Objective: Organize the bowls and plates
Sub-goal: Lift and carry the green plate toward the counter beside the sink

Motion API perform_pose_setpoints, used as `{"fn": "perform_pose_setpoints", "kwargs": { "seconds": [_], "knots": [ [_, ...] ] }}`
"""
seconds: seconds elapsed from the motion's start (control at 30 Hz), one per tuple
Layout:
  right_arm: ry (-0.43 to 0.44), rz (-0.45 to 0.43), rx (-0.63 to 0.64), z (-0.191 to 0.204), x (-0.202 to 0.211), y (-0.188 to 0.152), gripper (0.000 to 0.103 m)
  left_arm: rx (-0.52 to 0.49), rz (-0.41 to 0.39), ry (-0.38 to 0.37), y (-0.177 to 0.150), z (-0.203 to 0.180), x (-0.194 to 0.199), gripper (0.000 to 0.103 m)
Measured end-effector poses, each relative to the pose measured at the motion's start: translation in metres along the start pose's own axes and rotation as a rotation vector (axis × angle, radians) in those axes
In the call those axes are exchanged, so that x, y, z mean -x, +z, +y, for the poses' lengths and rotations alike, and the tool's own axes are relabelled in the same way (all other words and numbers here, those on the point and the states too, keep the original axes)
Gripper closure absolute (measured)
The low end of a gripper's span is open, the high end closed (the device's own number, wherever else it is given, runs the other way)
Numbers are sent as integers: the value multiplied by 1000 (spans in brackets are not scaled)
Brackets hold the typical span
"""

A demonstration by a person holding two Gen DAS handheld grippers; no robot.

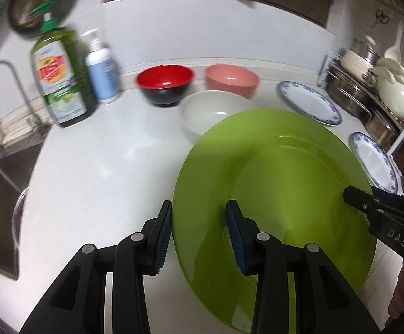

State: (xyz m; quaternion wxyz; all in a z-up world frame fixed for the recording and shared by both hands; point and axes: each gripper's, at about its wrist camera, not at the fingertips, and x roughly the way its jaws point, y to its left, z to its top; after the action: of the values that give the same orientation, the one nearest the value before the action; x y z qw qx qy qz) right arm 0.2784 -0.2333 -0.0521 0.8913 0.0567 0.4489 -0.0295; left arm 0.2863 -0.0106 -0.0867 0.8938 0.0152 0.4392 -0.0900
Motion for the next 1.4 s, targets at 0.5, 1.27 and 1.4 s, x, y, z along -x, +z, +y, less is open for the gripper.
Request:
{"fn": "perform_pose_setpoints", "kwargs": {
  "seconds": [0.5, 1.27, 1.4],
  "knots": [
    [129, 95, 117, 92, -38, -22, 62, 125, 70, 128, -34, 86, -3, 65],
    [133, 190, 153, 125, -75, -35, 62, 173, 151, 141, -51, 112, -32, 65],
    [130, 194, 153, 125, -75, -35, 62, 176, 153, 139, -52, 114, -32, 65]
  ]
}}
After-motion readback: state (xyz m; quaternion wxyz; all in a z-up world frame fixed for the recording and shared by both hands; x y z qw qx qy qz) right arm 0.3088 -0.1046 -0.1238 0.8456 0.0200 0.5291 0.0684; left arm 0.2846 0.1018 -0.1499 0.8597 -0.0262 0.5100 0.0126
